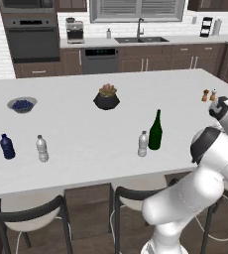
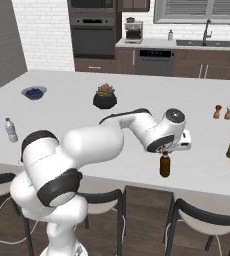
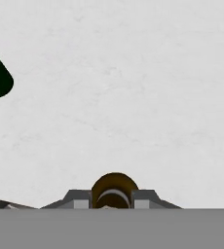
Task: Move the plastic bottles in the middle to the plastics group, and the glass bottles in the middle to the glass group.
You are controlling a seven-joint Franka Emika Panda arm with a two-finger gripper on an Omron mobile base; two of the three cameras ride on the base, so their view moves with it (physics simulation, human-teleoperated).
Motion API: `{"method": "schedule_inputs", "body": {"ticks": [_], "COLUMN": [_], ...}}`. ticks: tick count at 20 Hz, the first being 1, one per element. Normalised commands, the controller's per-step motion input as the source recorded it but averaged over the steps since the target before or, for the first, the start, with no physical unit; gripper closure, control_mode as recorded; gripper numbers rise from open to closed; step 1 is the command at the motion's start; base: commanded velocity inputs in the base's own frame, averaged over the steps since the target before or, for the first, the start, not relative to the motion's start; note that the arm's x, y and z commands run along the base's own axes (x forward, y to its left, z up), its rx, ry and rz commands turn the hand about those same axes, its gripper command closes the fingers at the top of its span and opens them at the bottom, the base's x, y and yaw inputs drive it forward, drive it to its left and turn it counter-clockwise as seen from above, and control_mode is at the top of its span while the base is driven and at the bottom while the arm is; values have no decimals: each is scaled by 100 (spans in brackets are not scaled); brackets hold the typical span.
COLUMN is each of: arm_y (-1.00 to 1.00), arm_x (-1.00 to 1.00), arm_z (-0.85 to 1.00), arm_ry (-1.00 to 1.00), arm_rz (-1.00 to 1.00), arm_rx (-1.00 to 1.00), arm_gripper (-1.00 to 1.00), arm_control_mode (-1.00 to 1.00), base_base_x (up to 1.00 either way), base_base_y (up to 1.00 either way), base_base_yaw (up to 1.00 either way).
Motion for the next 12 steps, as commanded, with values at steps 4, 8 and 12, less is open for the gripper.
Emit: {"method": "schedule_inputs", "body": {"ticks": [4, 8, 12], "arm_y": [-64, -63, -49], "arm_x": [33, 32, 21], "arm_z": [11, 6, 0], "arm_ry": [0, 0, 0], "arm_rz": [-7, -6, -3], "arm_rx": [-2, -2, -1], "arm_gripper": [100, 100, 100], "arm_control_mode": [-100, -100, -100], "base_base_x": [0, 0, 0], "base_base_y": [0, 0, 0], "base_base_yaw": [0, 0, 0]}}
